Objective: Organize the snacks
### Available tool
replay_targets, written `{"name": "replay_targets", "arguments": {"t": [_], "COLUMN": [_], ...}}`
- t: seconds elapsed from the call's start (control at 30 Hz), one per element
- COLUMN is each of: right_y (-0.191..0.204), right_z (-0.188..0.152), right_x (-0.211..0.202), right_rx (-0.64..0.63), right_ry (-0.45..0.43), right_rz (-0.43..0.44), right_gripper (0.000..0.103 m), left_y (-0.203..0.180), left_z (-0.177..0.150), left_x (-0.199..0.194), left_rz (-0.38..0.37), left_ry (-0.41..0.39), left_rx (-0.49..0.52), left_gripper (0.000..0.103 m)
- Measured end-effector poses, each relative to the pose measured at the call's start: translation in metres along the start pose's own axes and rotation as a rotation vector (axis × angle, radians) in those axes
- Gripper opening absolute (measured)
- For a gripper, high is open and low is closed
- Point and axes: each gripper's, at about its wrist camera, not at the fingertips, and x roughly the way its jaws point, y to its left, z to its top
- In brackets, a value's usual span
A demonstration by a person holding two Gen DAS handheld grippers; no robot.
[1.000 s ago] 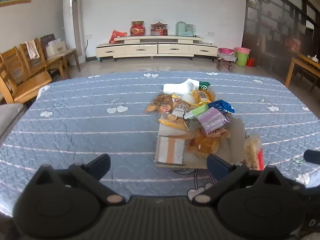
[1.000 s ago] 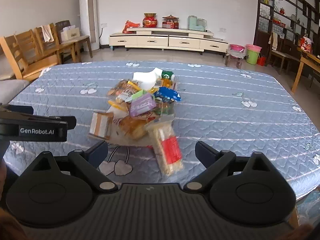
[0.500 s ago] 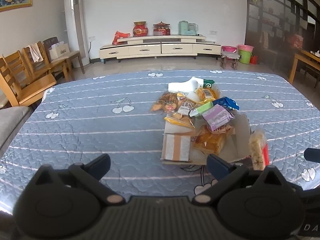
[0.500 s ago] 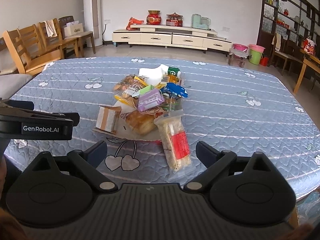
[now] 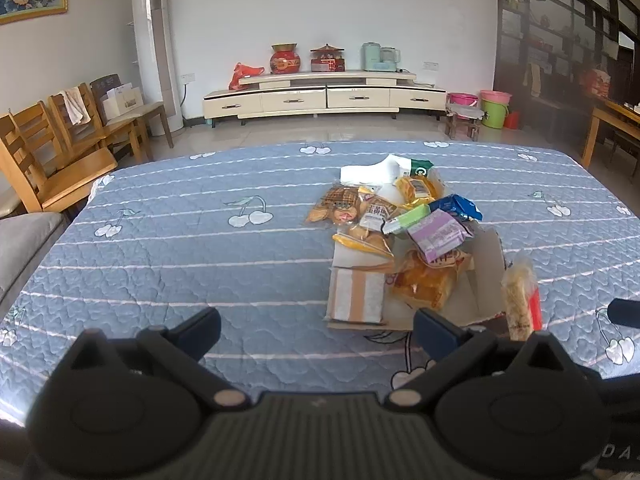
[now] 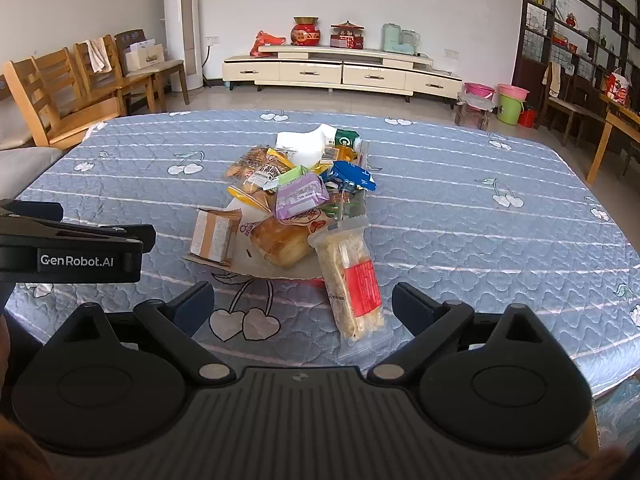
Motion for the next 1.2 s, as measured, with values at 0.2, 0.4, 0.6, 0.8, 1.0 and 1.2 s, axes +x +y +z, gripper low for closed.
{"name": "replay_targets", "arguments": {"t": [0.2, 0.4, 0.6, 0.8, 1.0, 1.2], "right_y": [0.0004, 0.0004, 0.0021, 0.0024, 0.0030, 0.0029], "right_z": [0.0003, 0.0012, 0.0026, 0.0039, 0.0042, 0.0043], "right_x": [0.0015, 0.0032, 0.0055, 0.0071, 0.0085, 0.0094], "right_rx": [0.003, 0.003, -0.005, -0.010, -0.014, -0.015], "right_ry": [0.007, 0.012, 0.017, 0.020, 0.023, 0.024], "right_rz": [0.001, 0.003, 0.006, 0.010, 0.012, 0.011], "right_gripper": [0.103, 0.103, 0.103, 0.103, 0.103, 0.103], "left_y": [0.0002, -0.0001, 0.0000, -0.0011, -0.0015, -0.0039], "left_z": [0.0006, 0.0011, 0.0016, 0.0016, 0.0017, 0.0003], "left_x": [-0.0013, -0.0017, -0.0016, 0.0001, 0.0016, 0.0036], "left_rz": [0.004, 0.005, 0.005, 0.006, 0.001, -0.017], "left_ry": [-0.004, -0.004, -0.005, 0.000, 0.006, 0.008], "left_rx": [0.000, 0.005, 0.006, 0.017, 0.021, 0.041], "left_gripper": [0.102, 0.102, 0.102, 0.102, 0.102, 0.102]}}
